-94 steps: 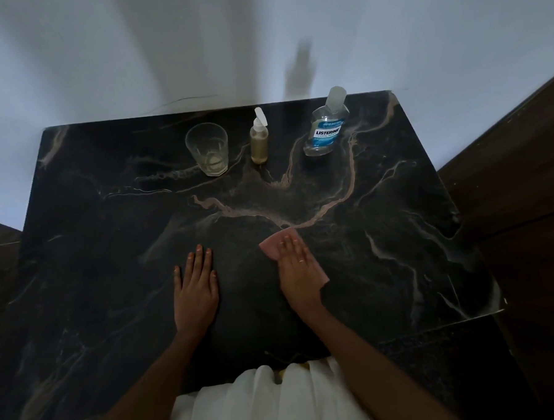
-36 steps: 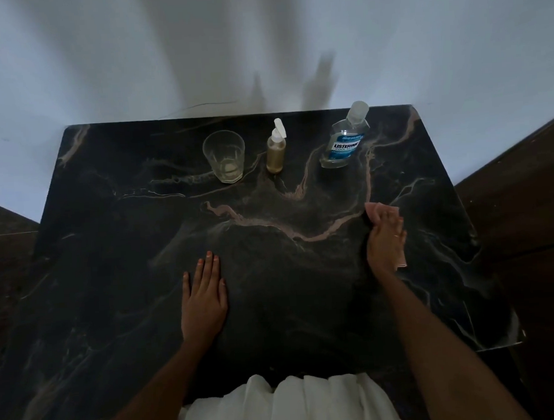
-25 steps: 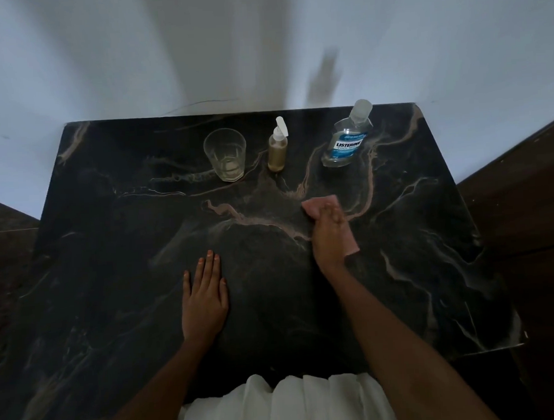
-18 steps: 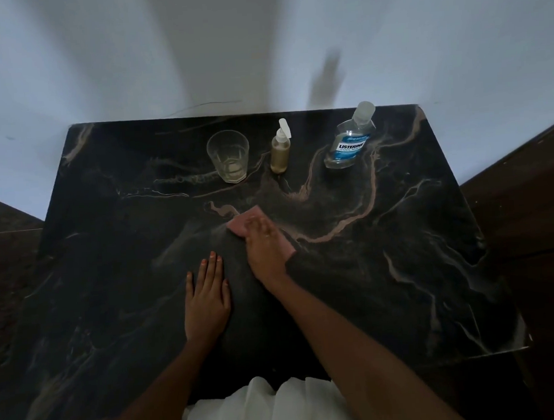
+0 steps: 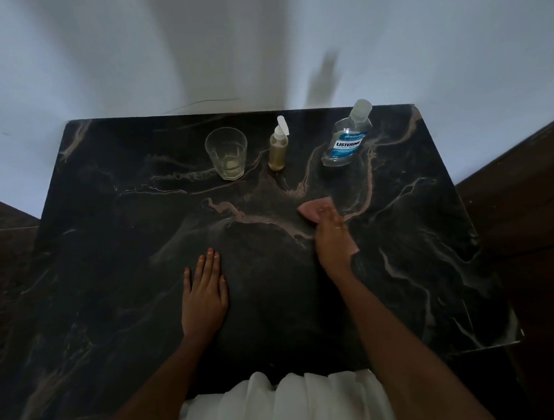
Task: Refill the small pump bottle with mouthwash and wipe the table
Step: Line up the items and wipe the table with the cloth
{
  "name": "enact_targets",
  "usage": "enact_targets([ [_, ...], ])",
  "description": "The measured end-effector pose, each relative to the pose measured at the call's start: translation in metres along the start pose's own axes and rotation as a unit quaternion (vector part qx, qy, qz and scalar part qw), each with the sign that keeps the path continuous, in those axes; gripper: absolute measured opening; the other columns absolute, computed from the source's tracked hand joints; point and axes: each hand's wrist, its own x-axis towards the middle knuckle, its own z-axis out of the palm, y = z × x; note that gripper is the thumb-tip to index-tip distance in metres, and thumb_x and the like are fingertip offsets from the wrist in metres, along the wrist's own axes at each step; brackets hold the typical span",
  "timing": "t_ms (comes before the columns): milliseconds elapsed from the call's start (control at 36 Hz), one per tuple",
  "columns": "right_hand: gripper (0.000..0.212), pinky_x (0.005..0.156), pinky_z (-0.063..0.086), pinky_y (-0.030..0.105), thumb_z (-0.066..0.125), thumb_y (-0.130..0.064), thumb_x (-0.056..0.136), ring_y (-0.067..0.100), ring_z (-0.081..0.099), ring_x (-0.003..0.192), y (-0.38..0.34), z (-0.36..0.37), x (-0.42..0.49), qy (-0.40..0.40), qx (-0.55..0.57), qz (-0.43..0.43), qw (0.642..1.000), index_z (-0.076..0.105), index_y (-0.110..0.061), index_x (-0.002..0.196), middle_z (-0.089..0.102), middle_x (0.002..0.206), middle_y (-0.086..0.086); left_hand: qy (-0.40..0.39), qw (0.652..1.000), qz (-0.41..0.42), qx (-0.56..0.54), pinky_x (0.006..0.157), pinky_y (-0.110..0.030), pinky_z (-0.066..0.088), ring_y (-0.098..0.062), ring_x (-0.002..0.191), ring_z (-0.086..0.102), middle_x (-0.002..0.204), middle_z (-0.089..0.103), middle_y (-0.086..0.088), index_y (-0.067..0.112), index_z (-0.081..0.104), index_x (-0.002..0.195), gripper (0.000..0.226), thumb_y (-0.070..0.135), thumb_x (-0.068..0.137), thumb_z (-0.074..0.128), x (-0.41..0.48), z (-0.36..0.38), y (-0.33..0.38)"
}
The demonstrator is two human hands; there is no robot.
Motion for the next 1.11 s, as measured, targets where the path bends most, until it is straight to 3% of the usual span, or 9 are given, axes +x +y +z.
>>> enact_targets([
  [139,0.045,0.113,0.014,0.047,0.03,-0.005,0.095,0.036,0.021,0.137,0.067,-0.028,-0.006,0.037,-0.086,0.145,0.985,0.026,0.0,0.139,0.025,0.148,0.022,0.004,1.0,0.0,-0.003,0.116,-0.039,0.001,-0.008,0.139,0.002,0.154,0.015,0.0,0.016,0.014,0.144,0.061,0.04,0.089,0.006,0.0,0.0,0.0],
  [333,0.044,0.115,0.001,0.038,0.029,-0.004,0.096,0.033,0.014,0.139,0.054,-0.021,-0.021,0.019,-0.013,0.138,0.99,0.025,0.002,0.139,0.02,0.149,0.024,0.011,1.0,-0.002,-0.007,0.116,-0.039,0.003,-0.01,0.14,0.008,0.153,0.02,-0.001,0.017,0.018,0.144,0.059,0.039,0.089,0.01,0.0,0.003,-0.001],
  [500,0.043,0.115,0.009,0.037,0.033,-0.013,0.097,0.027,0.019,0.139,-0.011,0.007,-0.064,-0.049,0.027,-0.029,0.998,0.03,-0.008,0.139,0.028,0.149,0.016,0.014,1.0,0.002,-0.011,0.116,-0.04,0.002,-0.01,0.14,0.007,0.153,0.019,-0.002,0.015,0.017,0.143,0.057,0.037,0.091,0.012,0.001,0.006,-0.002],
  [722,0.048,0.11,-0.012,0.031,0.032,-0.011,0.097,0.023,0.006,0.142,-0.054,0.041,-0.142,-0.2,-0.048,-0.237,0.949,0.017,-0.006,0.142,0.014,0.153,0.014,-0.004,1.0,0.009,0.011,0.116,-0.042,0.003,-0.015,0.141,0.007,0.154,0.015,-0.005,0.012,0.014,0.143,0.055,0.032,0.092,0.014,0.001,0.004,-0.005],
  [778,0.049,0.114,0.006,0.031,0.051,-0.017,0.09,0.019,0.026,0.138,-0.047,0.039,-0.149,-0.195,-0.077,-0.273,0.939,0.037,-0.008,0.136,0.035,0.146,0.01,-0.001,1.0,0.011,0.013,0.115,-0.042,0.004,-0.017,0.141,0.01,0.153,0.017,-0.006,0.012,0.016,0.143,0.056,0.033,0.091,0.012,0.001,0.003,-0.004],
  [833,0.048,0.103,0.035,0.026,0.072,-0.028,0.072,0.01,0.051,0.12,-0.038,0.035,-0.147,-0.175,-0.116,-0.305,0.929,0.06,-0.018,0.118,0.06,0.126,-0.002,0.002,1.0,0.012,0.01,0.115,-0.043,0.006,-0.019,0.141,0.015,0.153,0.02,-0.006,0.011,0.019,0.143,0.057,0.033,0.09,0.011,0.0,0.002,-0.003],
  [889,0.049,0.101,0.039,0.026,0.073,-0.026,0.07,0.01,0.054,0.117,-0.031,0.03,-0.142,-0.174,-0.116,-0.292,0.933,0.061,-0.018,0.117,0.061,0.123,-0.002,0.004,1.0,0.011,0.004,0.115,-0.043,0.006,-0.019,0.141,0.016,0.152,0.021,-0.006,0.011,0.019,0.143,0.056,0.031,0.091,0.014,0.0,0.002,-0.003],
  [1000,0.05,0.113,0.005,0.033,0.045,-0.01,0.091,0.025,0.025,0.138,-0.003,0.015,-0.121,-0.171,-0.078,-0.194,0.963,0.03,-0.007,0.138,0.03,0.148,0.015,-0.002,1.0,0.012,-0.003,0.116,-0.041,0.002,-0.015,0.141,0.01,0.154,0.016,-0.005,0.013,0.015,0.144,0.055,0.032,0.092,0.015,-0.001,0.002,-0.004],
  [1111,0.04,0.113,0.012,0.034,0.038,-0.005,0.094,0.028,0.034,0.133,0.039,-0.014,-0.1,-0.049,0.007,-0.04,0.998,0.04,-0.003,0.133,0.039,0.142,0.018,-0.002,1.0,0.012,-0.008,0.116,-0.04,0.0,-0.016,0.142,0.01,0.154,0.015,-0.005,0.012,0.014,0.144,0.055,0.032,0.093,0.015,-0.003,-0.001,-0.001],
])
